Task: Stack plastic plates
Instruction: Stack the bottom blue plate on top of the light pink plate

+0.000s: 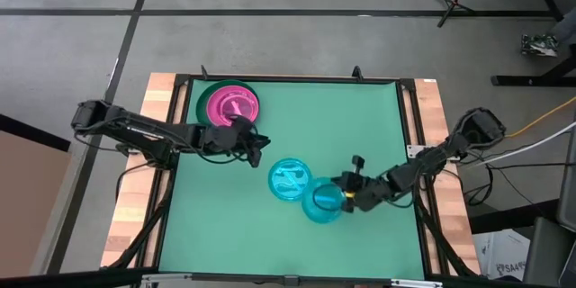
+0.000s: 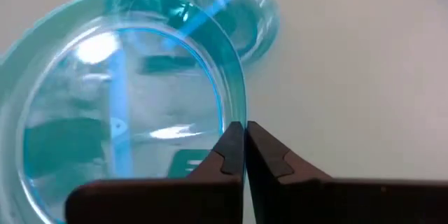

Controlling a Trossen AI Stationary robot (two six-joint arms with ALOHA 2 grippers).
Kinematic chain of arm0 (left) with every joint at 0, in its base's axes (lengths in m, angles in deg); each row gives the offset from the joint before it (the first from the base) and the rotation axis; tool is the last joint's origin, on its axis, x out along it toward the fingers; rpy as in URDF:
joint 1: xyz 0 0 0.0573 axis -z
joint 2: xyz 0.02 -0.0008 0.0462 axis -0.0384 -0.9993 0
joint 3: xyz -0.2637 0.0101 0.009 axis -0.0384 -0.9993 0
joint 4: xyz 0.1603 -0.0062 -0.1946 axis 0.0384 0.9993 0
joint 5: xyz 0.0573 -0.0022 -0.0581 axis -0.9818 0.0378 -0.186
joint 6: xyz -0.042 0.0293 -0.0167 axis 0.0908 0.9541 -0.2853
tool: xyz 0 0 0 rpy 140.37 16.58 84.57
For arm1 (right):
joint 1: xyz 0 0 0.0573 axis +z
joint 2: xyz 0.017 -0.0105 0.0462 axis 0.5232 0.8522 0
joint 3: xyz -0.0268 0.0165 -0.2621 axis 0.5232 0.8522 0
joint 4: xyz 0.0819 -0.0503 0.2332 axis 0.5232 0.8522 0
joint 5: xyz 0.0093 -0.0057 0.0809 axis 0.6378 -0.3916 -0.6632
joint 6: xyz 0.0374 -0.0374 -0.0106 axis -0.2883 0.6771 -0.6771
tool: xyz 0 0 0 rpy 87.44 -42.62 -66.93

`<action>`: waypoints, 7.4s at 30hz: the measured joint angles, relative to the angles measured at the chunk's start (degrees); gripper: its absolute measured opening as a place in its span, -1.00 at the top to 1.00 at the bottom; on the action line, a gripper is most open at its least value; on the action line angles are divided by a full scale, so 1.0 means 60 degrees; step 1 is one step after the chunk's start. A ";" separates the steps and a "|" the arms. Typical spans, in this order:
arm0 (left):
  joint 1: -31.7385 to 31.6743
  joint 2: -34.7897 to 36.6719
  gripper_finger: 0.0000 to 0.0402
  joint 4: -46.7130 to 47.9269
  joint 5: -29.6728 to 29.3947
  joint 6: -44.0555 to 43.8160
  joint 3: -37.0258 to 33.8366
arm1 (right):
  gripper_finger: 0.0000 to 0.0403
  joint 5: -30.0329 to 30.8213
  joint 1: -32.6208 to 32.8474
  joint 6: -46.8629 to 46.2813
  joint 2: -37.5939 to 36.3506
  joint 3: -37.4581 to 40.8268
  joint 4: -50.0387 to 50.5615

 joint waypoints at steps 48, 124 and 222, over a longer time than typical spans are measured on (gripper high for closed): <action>0.2418 -0.3936 0.65 -0.1508 -0.3118 0.4011 0.2328 | 1.00 -0.0015 -0.2235 0.3039 0.0000 -0.0007 -0.3740; 0.2404 -0.3933 0.98 0.0436 -0.2878 0.1217 0.2310 | 0.95 -0.0755 -0.2231 0.3210 -0.0004 -0.0007 -0.4674; -0.9097 0.1320 0.78 0.4069 0.3005 -0.0250 -0.1530 | 0.41 -0.1351 -0.2232 0.5462 -0.2710 -0.0007 -0.2600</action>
